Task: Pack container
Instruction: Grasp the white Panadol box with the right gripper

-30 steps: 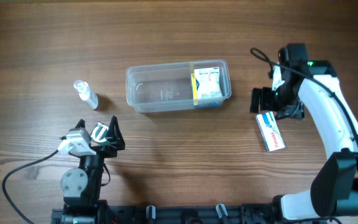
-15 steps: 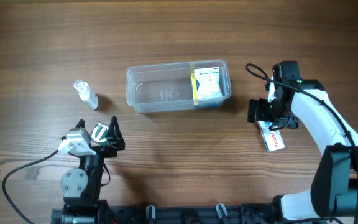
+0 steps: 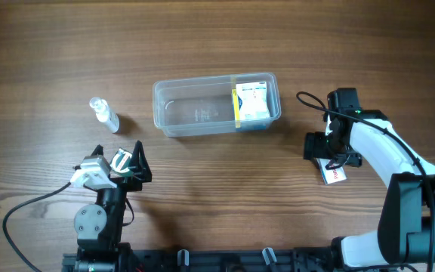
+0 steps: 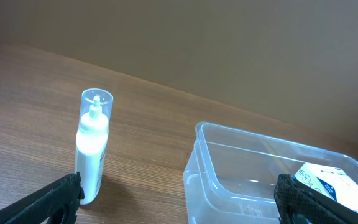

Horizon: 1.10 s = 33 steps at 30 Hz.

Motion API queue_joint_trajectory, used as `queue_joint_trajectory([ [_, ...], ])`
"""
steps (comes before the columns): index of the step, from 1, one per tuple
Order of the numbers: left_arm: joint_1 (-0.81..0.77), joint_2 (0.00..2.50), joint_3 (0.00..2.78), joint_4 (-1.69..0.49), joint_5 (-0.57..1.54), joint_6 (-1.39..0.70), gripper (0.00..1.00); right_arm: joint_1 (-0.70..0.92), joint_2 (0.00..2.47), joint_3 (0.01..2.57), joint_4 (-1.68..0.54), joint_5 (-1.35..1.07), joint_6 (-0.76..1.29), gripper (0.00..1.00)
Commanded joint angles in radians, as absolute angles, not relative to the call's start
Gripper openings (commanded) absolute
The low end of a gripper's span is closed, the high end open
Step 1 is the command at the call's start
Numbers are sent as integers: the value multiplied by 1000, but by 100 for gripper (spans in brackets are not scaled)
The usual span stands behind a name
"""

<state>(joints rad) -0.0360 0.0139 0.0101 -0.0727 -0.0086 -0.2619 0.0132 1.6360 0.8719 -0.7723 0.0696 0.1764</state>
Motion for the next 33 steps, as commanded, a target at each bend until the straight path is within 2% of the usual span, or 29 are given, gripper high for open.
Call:
queue_joint_trajectory([
  [1, -26, 7, 6, -75, 4, -270, 100, 12, 1630, 868, -775, 80, 213, 72],
  [6, -26, 7, 6, -75, 4, -270, 100, 12, 1630, 868, -775, 46, 221, 62],
  [11, -26, 7, 6, -75, 4, -270, 100, 12, 1630, 862, -772, 42, 276, 57],
  [18, -26, 7, 6, -75, 4, -270, 100, 12, 1630, 862, -748, 10, 350, 58],
  [20, -26, 7, 6, -75, 4, -270, 100, 14, 1630, 852, -691, -43, 249, 66],
  [21, -26, 7, 6, -75, 4, -270, 100, 14, 1630, 848, -683, -43, 232, 67],
  [30, -26, 7, 6, -75, 4, -270, 100, 14, 1630, 777, -626, 18, 185, 67],
  [33, -26, 7, 6, -75, 4, -270, 100, 14, 1630, 777, -630, 18, 186, 63],
])
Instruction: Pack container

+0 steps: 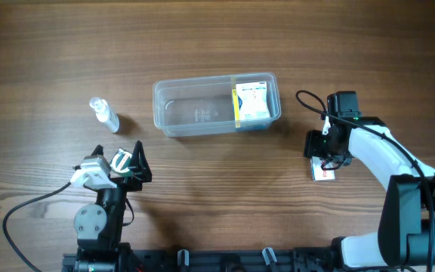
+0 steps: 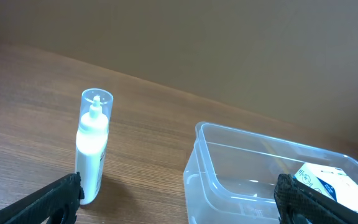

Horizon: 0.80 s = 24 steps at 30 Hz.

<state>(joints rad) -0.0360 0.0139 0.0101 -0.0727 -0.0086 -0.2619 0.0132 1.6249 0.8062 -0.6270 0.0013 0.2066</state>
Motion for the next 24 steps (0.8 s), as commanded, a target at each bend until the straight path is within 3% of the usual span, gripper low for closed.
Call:
queue_joint_trajectory([
  [1, -26, 7, 6, -75, 4, -270, 100, 14, 1630, 777, -628, 18, 186, 58],
  [5, -26, 7, 6, -75, 4, -270, 100, 14, 1630, 778, -617, 18, 205, 46],
  [14, -26, 7, 6, -75, 4, -270, 100, 14, 1629, 821, -621, 14, 212, 44],
  [24, -26, 7, 6, -75, 4, -270, 100, 14, 1616, 1073, -785, -1, 113, 47],
])
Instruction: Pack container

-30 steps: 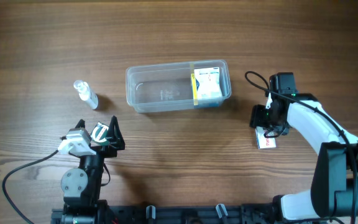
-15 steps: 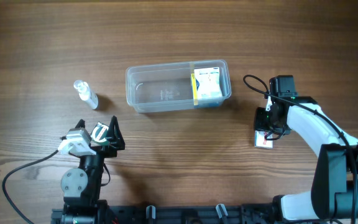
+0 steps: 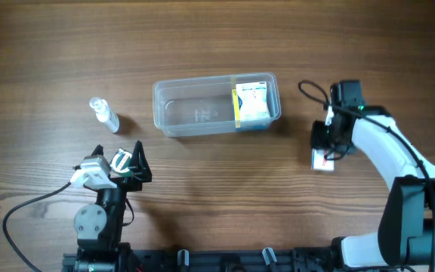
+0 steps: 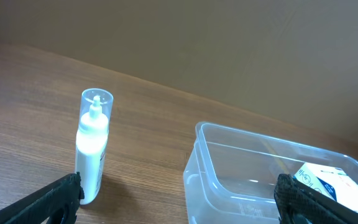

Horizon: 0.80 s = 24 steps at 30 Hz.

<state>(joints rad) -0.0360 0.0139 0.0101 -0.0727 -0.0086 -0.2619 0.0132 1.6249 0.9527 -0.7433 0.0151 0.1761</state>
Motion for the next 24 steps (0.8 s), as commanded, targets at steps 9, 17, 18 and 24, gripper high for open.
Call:
queue_joint_trajectory([
  [9, -26, 7, 6, -75, 4, -270, 100, 85, 1615, 1399, -879, -1, 64, 52],
  [17, -26, 7, 6, -75, 4, -270, 100, 260, 1615, 1541, -872, 102, 30, 52],
  [18, -26, 7, 6, -75, 4, -270, 100, 267, 1615, 1545, -871, 105, 31, 52],
  [24, -26, 7, 6, -75, 4, -270, 100, 249, 1615, 1545, -873, 105, 108, 52],
])
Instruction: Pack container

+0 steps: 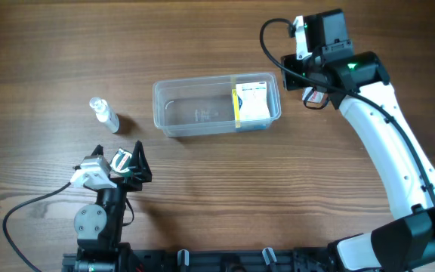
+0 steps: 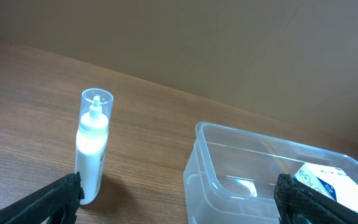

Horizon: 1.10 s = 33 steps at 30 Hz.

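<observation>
The clear plastic container (image 1: pixel 195 113) lies at the table's middle with a white and yellow box (image 1: pixel 251 100) in its right end. My right gripper (image 1: pixel 312 89) hangs just beyond the container's right end, shut on a small red and white packet (image 1: pixel 313 98). A white spray bottle (image 1: pixel 104 113) with a clear cap stands left of the container. My left gripper (image 1: pixel 121 162) rests open near the front edge, apart from everything. In the left wrist view, the spray bottle (image 2: pixel 92 155) is on the left. To its right are the container (image 2: pixel 260 186) and the box (image 2: pixel 334 177).
The right arm's white links (image 1: pixel 384 151) stretch from the front right corner across the right side of the table. A black cable (image 1: pixel 36 200) runs along the table beside the left arm's base.
My right gripper has moved with the packet from low over the table at the right to the back, beside the container's right end. The left arm has not moved.
The packet lay on the table at the right with my right gripper over it, then around it. Then it was a little farther back in the gripper, and now it hangs beside the container's right end. The left gripper stayed open and still.
</observation>
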Motion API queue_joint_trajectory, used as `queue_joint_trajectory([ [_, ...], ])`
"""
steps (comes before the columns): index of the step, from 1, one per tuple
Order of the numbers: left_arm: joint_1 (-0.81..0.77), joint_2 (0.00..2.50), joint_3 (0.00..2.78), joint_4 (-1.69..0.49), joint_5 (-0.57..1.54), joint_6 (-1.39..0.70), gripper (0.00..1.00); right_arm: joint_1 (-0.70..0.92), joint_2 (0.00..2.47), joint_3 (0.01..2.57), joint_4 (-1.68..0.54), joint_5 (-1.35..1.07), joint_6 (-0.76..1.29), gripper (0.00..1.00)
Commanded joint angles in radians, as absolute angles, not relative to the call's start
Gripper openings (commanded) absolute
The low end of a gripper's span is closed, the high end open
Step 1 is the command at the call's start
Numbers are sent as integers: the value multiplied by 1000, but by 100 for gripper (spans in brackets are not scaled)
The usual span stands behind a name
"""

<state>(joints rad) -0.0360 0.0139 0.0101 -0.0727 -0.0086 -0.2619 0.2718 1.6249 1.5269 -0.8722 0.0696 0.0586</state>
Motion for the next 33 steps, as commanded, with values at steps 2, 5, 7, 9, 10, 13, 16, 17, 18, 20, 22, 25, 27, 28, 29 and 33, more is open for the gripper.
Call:
queue_joint_trajectory([
  [2, -26, 7, 6, -75, 4, -270, 100, 234, 1615, 1545, -870, 105, 121, 52],
  [5, -26, 7, 6, -75, 4, -270, 100, 201, 1616, 1545, -849, 105, 131, 55],
  [7, -26, 7, 6, -75, 4, -270, 100, 178, 1620, 1545, -826, 105, 129, 56],
  [9, -26, 7, 6, -75, 4, -270, 100, 157, 1633, 1545, -802, 105, 117, 59],
  [10, -26, 7, 6, -75, 4, -270, 100, 150, 1641, 1545, -794, 105, 112, 61],
  [13, -26, 7, 6, -75, 4, -270, 100, 131, 1679, 1545, -763, 105, 112, 66],
  [16, -26, 7, 6, -75, 4, -270, 100, 111, 1745, 1545, -749, 105, 138, 73],
  [17, -26, 7, 6, -75, 4, -270, 100, 107, 1762, 1545, -747, 105, 142, 76],
  [18, -26, 7, 6, -75, 4, -270, 100, 99, 1782, 1545, -743, 105, 152, 79],
  [20, -26, 7, 6, -75, 4, -270, 100, 83, 1821, 1546, -739, 104, 161, 81],
  [22, -26, 7, 6, -75, 4, -270, 100, 69, 1853, 1546, -735, 104, 164, 83],
  [25, -26, 7, 6, -75, 4, -270, 100, 48, 1890, 1554, -742, 76, 169, 85],
  [27, -26, 7, 6, -75, 4, -270, 100, 33, 1910, 1586, -773, 48, 184, 87],
  [28, -26, 7, 6, -75, 4, -270, 100, 25, 1924, 1626, -807, 26, 184, 87],
  [29, -26, 7, 6, -75, 4, -270, 100, 19, 1937, 1667, -841, 12, 184, 88],
  [33, -26, 7, 6, -75, 4, -270, 100, 6, 2012, 1882, -1009, -2, 176, 99],
])
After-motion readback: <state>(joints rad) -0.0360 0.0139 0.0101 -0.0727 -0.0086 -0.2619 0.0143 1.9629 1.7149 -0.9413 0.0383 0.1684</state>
